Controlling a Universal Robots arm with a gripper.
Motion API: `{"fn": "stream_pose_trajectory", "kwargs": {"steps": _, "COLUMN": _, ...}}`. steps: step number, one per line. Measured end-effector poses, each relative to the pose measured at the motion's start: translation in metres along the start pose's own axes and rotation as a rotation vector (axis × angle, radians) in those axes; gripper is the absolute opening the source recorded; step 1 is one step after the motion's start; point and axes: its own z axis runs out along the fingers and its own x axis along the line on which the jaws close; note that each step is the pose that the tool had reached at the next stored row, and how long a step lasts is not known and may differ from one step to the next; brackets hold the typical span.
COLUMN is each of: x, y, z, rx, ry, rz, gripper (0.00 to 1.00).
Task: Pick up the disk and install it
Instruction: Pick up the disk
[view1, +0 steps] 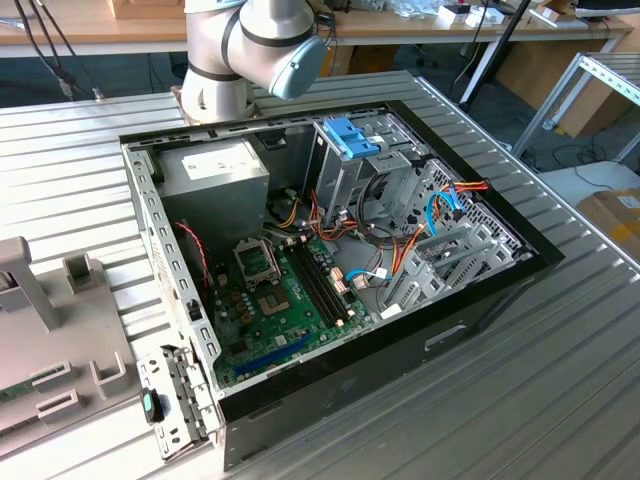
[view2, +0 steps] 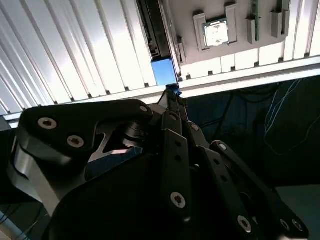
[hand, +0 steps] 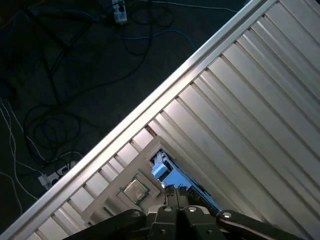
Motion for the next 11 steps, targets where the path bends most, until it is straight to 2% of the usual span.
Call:
{"fn": "stream_pose_trajectory", "kwargs": {"steps": 5, "x": -0.0001, "y": 0.0001, "z": 0.0000, "rx": -0.0032, "ry": 0.0086, "rz": -0.177, "gripper": 0.11}}
{"fn": "stream_pose_trajectory", "kwargs": {"steps": 7, "x": -0.0001, "y": 0.0001, "z": 0.0000, "rx": -0.0038, "ry": 0.0103, "rz": -0.213, "gripper": 0.11}}
{"fn": "stream_pose_trajectory", "kwargs": {"steps": 8, "x": -0.0001, "y": 0.0001, "z": 0.0000, "rx": -0.0045, "ry": 0.0125, "rz": -0.253, "gripper": 0.11}}
{"fn": "stream_pose_trajectory", "kwargs": {"steps": 11, "x": -0.0001, "y": 0.0001, "z": 0.0000, "rx": -0.0050, "ry": 0.0146, "rz": -0.291, "gripper": 0.11}}
